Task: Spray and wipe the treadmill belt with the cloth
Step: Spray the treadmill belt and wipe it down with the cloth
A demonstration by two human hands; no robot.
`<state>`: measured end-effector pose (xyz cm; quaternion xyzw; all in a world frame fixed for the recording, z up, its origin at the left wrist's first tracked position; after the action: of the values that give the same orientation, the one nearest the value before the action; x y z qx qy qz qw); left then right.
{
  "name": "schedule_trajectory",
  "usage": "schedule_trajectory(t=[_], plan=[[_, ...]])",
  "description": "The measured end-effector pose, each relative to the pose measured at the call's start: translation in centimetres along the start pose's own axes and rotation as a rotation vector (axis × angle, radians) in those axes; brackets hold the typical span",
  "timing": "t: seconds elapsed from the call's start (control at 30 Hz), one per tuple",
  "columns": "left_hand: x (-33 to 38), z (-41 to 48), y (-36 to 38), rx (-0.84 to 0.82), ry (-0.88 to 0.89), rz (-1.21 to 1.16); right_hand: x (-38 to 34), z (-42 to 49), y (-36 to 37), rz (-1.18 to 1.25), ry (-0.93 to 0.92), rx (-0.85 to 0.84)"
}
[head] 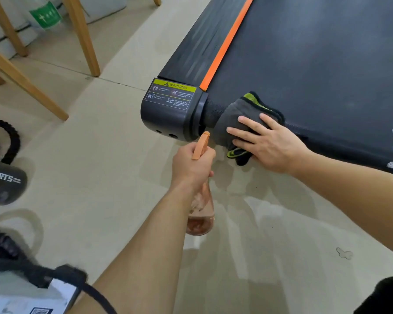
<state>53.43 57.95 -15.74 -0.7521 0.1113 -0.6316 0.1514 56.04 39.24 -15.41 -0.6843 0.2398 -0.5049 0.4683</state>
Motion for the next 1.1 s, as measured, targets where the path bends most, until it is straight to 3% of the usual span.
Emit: schedule_trajectory(t=[0.27,0.43,0.6,0.8,0.93,1.1], plan=[[0.4,0.0,-0.4,0.002,0.002,0.02,-4.2,6.1,-2.8,0.097,0.04,-0.04],[0.3,-0.4,2.4,-0.123,0.009,0.048,1.6,-2.1,1.7,0.01,-0.009,0.034],[1.1,-1.2,5.6,-0.208,0.027,0.029,9.6,-14.2,7.1,-0.066,0.024,-0.008],[3.8,-1.4,10.1,-0.266,0.1,-0.011,6.2,-9.0,4.5,0.001,-0.033,0.066],[4.9,-2.4,13.6,-0.298,0.137,0.012,6.3,-9.0,5.1,0.097,0.13,0.123],[4.9,-4.4,17.9,-0.402,0.159,0.013,12.6,-21.2,10.4,0.13,0.524,0.208]])
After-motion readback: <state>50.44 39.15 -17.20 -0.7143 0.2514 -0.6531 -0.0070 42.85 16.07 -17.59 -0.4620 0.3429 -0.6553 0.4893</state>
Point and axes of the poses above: each hand's wrist, its own z-axis towards the middle knuckle, its own y-axis out of the palm, x = y × z, the point moved 10 cm from there along z, towards the middle knuckle, and after that the axes turned 12 degrees about y, right-handed, at the moved point
